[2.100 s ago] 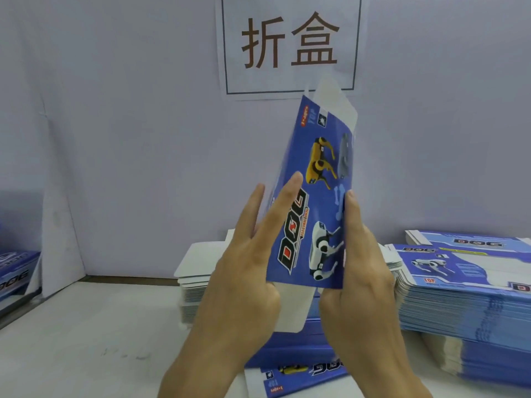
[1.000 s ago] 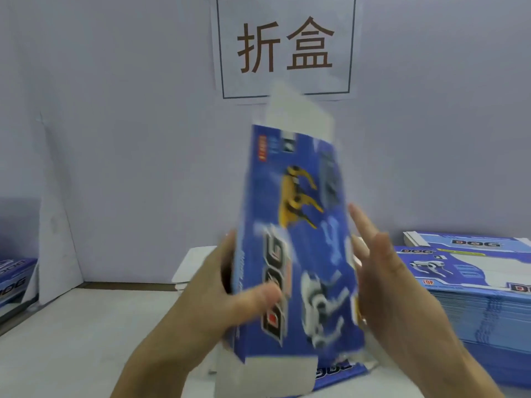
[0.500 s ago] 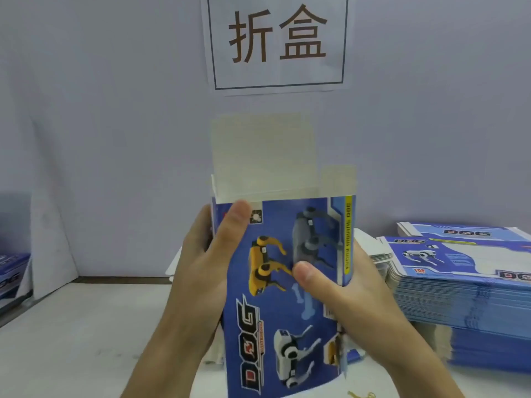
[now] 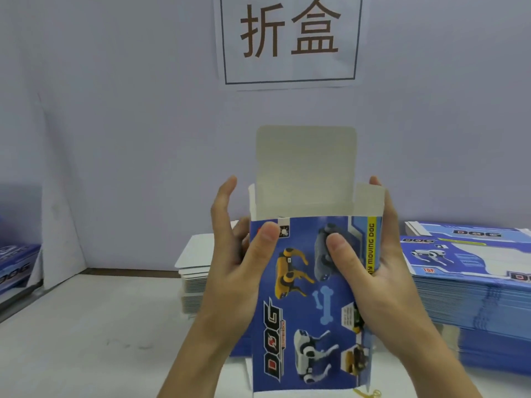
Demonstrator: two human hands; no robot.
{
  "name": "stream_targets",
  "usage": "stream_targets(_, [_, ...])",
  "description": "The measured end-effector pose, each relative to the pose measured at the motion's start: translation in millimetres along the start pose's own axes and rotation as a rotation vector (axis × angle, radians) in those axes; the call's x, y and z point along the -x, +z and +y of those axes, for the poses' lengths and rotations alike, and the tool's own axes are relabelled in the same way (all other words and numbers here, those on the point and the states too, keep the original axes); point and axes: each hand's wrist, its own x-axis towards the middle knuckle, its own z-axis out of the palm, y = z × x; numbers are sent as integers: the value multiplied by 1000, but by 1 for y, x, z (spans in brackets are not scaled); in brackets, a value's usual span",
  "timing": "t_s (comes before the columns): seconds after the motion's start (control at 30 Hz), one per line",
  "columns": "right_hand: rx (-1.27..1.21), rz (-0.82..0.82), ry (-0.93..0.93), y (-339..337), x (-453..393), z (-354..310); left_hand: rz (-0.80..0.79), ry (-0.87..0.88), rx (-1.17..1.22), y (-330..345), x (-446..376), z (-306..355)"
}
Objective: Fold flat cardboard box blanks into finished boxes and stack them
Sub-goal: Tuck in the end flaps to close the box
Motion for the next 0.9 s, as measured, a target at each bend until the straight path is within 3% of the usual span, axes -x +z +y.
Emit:
stream_targets(0.1, [13, 2, -7, -2, 0, 3, -54, -24, -46, -1, -2, 9])
stream_targets(0.23, [-16, 6, -22, 3, 0, 8, -189, -187, -30, -9, -4, 20])
stream_targets(0.33, [-33, -1, -61, 5, 1, 7, -88, -113, -142, 0, -4, 16])
stream_targets(0.4, [-25, -27, -32, 2, 5, 6, 57, -24, -225, 8, -4, 11])
stream_targets(0.47, [16, -103, 20, 1, -3, 5, 101, 19, -259, 11, -4, 6])
stream_targets(0.53, [-25, -116, 118, 2, -14, 3, 104, 14, -229, 11, -3, 5])
stream_targets(0.63, [-115, -24, 124, 7, -14, -5, 194, -41, -113, 13, -2, 8])
stream_targets(0.77, [-131, 78, 115, 10, -1, -13, 159, -80, -147, 12, -2, 7])
stream_targets(0.9, [-209, 111, 193, 10, -2, -12, 142, -147, 30, 14, -1, 15])
